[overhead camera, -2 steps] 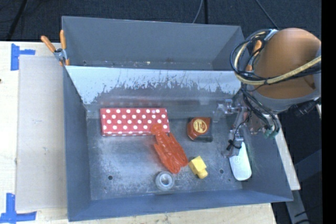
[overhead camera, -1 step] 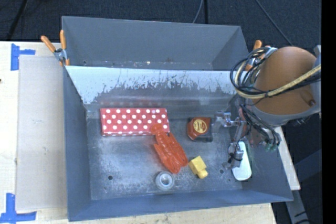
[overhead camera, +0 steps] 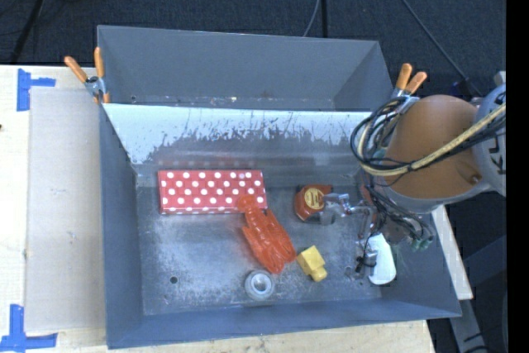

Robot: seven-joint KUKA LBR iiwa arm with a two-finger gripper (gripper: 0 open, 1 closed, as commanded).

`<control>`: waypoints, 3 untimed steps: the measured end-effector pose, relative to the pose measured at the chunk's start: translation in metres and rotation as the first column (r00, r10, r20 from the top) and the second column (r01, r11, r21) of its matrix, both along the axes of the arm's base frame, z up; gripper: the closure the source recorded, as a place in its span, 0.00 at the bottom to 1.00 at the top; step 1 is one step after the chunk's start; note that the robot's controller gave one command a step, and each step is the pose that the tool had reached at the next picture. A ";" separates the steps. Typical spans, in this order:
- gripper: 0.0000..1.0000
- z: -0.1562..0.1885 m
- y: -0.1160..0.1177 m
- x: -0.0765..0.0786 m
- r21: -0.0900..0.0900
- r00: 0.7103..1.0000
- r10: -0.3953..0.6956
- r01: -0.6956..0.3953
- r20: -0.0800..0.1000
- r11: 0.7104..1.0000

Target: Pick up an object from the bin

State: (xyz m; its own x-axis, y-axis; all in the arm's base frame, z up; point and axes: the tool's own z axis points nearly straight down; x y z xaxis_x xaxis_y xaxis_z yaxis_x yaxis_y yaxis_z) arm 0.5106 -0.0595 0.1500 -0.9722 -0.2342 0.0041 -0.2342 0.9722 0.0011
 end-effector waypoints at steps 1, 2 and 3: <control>0.00 -0.041 0.027 0.002 0.001 0.988 0.157 -0.157 0.002 0.988; 0.00 -0.062 0.039 0.009 0.003 0.998 0.068 -0.068 -0.002 0.998; 1.00 -0.078 0.098 0.012 0.002 0.940 0.341 -0.341 0.006 0.940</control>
Offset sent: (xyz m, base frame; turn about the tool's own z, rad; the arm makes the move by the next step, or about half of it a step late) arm 0.0219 0.0400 -0.0800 -0.1800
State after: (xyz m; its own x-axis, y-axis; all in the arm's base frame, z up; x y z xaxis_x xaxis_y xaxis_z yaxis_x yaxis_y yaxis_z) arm 0.5227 0.0385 0.0722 -0.8343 -0.5513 -0.0018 -0.5513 0.8343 0.0013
